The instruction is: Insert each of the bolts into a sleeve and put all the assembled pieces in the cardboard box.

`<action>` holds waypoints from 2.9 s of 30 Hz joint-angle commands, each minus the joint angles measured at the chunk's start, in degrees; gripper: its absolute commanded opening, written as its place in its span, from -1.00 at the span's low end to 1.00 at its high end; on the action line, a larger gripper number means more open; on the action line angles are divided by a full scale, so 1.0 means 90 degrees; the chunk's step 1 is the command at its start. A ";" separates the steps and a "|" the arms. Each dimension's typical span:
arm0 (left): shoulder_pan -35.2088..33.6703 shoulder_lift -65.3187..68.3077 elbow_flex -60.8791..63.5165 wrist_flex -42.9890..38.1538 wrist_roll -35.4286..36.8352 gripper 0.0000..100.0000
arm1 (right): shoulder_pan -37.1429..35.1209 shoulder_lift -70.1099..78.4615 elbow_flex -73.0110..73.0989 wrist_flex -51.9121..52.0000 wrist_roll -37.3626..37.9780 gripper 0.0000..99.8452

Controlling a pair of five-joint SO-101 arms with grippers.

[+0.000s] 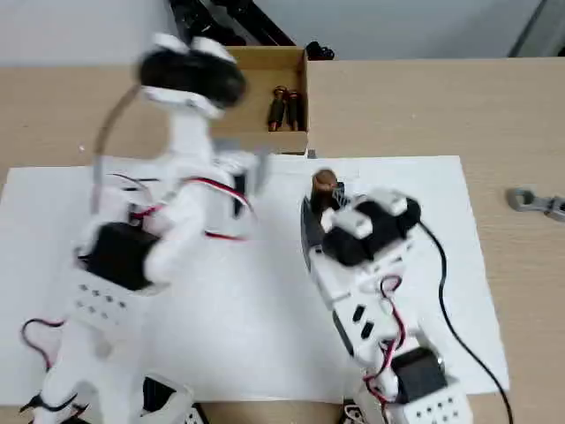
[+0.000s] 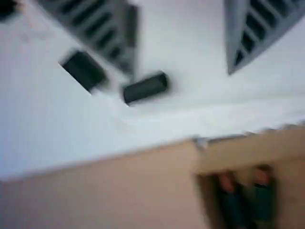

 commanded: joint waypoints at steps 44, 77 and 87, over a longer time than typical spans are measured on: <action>-0.3360 -0.3302 0.3121 0.1661 -0.1768 -0.99 | 0.0689 1.4032 -1.0969 -0.1744 -0.0527 -0.64; -0.2559 0.2569 0.0142 0.3194 -0.5441 -0.76 | 0.0972 0.9998 -1.0969 0.4733 -0.1162 -0.60; -0.2559 0.3487 0.0142 0.2549 -0.5968 -0.76 | 0.0972 0.9548 -1.0960 0.5397 -0.1133 -0.60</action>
